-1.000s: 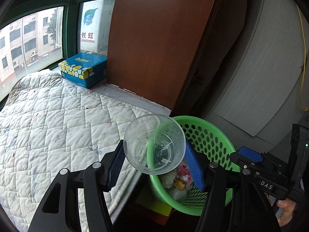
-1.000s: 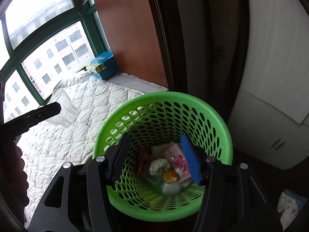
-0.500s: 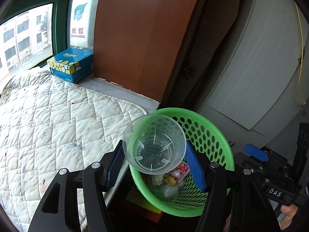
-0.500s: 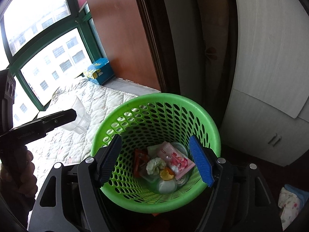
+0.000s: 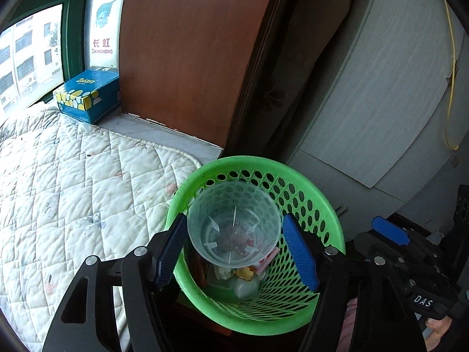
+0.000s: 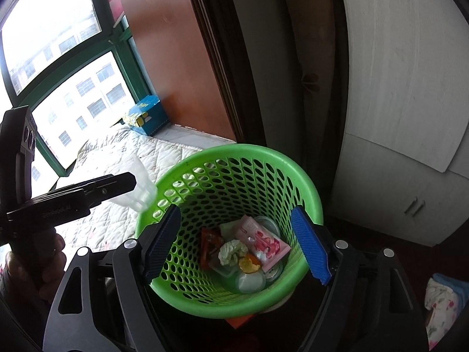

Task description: Collect trash

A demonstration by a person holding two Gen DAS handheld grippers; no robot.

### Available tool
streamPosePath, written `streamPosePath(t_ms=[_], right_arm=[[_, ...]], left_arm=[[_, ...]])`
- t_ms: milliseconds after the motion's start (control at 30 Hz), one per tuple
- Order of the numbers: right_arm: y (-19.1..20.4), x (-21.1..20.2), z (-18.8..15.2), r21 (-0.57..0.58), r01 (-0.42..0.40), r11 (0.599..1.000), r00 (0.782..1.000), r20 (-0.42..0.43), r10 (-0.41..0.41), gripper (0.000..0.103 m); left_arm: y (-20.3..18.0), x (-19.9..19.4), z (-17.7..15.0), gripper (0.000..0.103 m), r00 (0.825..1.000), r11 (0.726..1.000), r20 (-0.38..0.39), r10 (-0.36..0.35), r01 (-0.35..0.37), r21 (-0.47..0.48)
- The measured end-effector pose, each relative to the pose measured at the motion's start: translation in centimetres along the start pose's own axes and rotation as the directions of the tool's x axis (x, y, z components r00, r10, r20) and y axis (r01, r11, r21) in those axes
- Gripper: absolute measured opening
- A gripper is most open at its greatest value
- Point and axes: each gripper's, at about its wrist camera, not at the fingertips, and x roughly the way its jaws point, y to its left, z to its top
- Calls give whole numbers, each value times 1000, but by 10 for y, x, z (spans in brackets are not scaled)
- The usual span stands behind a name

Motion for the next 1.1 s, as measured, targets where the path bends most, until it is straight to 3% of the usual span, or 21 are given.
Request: streamPosePath(t_ms=[333, 633, 867, 1100], right_arm=[[1, -1, -1, 2, -15, 1000, 1000, 1, 15, 78], [17, 1, 0, -25, -35, 999, 999, 1, 35, 82], [36, 5, 4, -58, -60, 997, 998, 3, 60, 84], [58, 9, 8, -91, -83, 992, 996, 5, 84, 87]], left_arm=[[1, -5, -2, 79, 1000, 1000, 10, 7, -7, -7], [28, -26, -7, 88, 996, 995, 34, 82, -81, -51], [53, -45, -14, 94, 982, 981, 55, 179, -173, -90], [77, -67, -22, 95, 955, 954, 79, 285, -274, -122]])
